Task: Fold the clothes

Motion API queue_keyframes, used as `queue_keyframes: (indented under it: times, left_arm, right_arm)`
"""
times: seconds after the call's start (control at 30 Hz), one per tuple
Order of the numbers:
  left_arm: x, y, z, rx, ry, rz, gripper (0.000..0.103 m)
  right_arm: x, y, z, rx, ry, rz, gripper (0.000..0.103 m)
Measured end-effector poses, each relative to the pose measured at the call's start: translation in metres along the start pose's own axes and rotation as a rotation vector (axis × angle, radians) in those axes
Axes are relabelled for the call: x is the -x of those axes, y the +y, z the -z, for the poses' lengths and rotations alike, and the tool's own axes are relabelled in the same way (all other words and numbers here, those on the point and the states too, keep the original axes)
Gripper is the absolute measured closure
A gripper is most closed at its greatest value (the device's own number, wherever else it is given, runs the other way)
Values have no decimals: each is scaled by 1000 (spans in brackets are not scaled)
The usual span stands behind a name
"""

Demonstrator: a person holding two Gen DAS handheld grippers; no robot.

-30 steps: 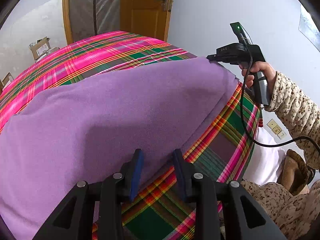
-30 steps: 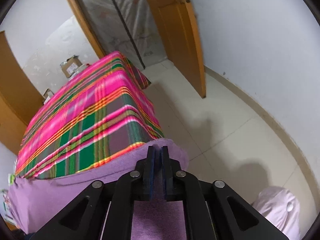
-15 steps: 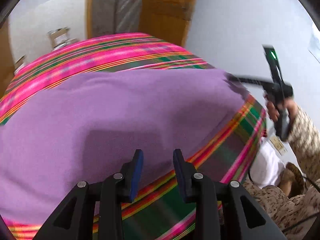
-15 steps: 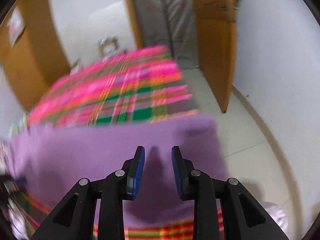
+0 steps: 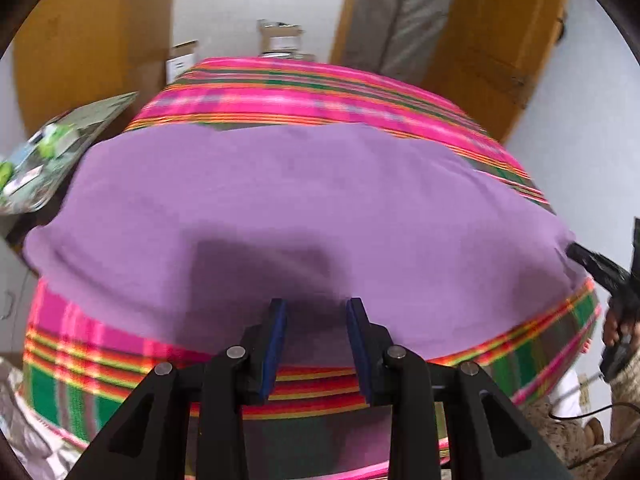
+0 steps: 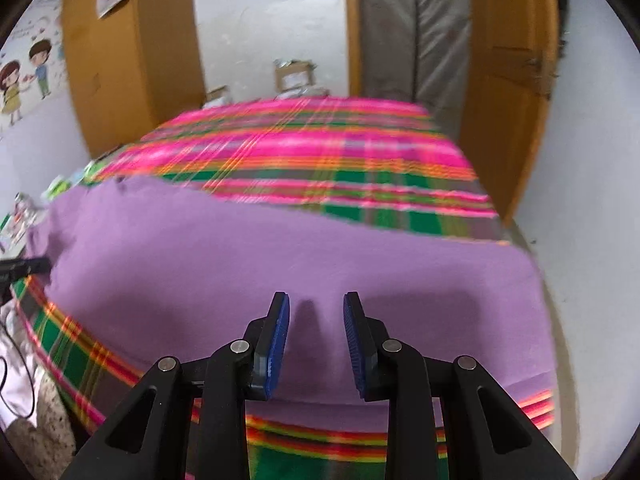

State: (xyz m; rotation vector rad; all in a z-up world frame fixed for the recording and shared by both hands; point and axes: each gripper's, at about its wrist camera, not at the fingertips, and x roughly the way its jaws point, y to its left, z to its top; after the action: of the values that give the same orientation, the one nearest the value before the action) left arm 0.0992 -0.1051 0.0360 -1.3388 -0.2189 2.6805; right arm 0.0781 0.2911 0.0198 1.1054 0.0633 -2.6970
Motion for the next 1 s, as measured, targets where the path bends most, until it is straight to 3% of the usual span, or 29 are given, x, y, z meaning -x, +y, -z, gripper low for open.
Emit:
queue_keyframes:
  times: [0.23, 0.37, 0.53, 0.67, 1.0]
  left_arm:
    - [10, 44, 1, 99, -12, -74, 72]
    - [14, 60, 0, 137, 2, -123, 72]
    - [20, 81, -1, 185, 19, -185, 72]
    - [24, 97, -1, 223, 32, -234, 72]
    - [47, 66, -75, 128, -104, -137, 72]
  right_arm:
    - [2, 43, 15, 121, 59, -47, 74]
    - [1, 64, 1, 135, 17, -122, 74]
    - [-23, 87, -2, 194, 86, -157, 74]
    - [-26, 85, -13, 190, 91, -180, 74]
    - [-49, 91, -99, 129, 43, -320, 74]
